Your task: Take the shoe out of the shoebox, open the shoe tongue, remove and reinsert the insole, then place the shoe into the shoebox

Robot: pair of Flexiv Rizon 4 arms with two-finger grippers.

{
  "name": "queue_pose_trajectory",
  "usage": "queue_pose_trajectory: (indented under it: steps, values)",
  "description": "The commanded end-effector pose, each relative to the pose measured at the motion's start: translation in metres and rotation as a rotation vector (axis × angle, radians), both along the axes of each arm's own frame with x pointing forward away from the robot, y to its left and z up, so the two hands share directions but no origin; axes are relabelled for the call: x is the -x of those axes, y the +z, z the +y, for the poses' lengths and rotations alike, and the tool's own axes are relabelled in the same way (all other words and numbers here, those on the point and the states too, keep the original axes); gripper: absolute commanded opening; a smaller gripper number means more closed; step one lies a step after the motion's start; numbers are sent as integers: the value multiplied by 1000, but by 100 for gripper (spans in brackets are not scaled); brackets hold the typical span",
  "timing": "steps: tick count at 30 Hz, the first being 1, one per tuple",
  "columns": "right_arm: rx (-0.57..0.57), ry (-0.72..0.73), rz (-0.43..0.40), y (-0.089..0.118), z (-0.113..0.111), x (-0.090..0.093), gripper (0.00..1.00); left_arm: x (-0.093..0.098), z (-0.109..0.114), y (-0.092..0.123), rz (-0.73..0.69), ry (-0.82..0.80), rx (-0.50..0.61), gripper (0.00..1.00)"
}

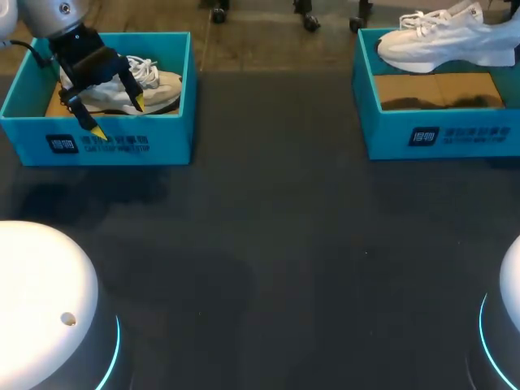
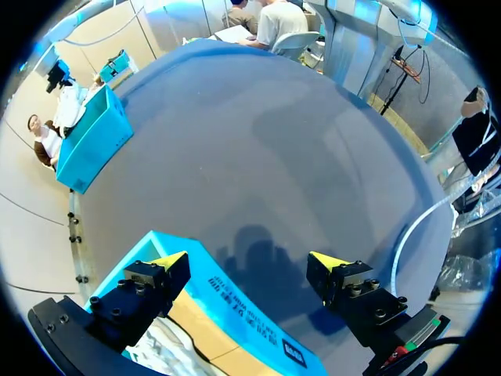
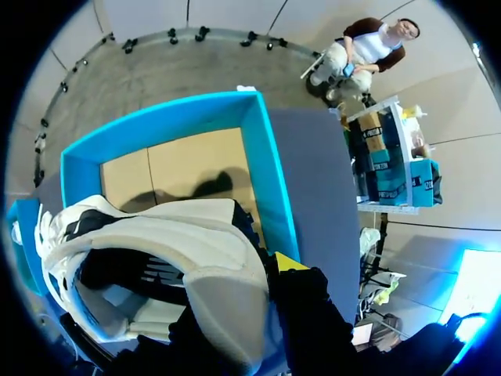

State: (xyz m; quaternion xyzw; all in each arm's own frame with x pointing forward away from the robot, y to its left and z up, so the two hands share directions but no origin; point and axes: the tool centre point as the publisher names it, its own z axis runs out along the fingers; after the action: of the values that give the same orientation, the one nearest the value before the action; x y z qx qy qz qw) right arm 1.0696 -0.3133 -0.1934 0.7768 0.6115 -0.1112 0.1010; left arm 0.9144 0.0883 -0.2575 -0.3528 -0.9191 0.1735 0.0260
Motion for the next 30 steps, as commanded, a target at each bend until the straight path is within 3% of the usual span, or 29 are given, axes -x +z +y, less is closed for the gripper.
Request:
queue_pose_trajectory:
  steps: [1,4,8,14,24,30]
  values:
    - [-1,-2,7,2,0,-3,0,-1,0,0,1,-2,-3,100]
    - [-34,-11,27,-19,-5,-7,0,-1,0,0,1,-2,-3,100]
    - [-40,-27,30,-33,-11,-5,0,-1,0,0,1,-2,-3,100]
    - [-61,-71,10,-42,-22,2,0,-1,0,0,1,-2,-3,100]
    - [-61,-71,10,-42,-22,2,0,-1,0,0,1,-2,-3,100]
    - [-51,-82,21,-62,-27,-2,0,-1,0,0,1,-2,-3,100]
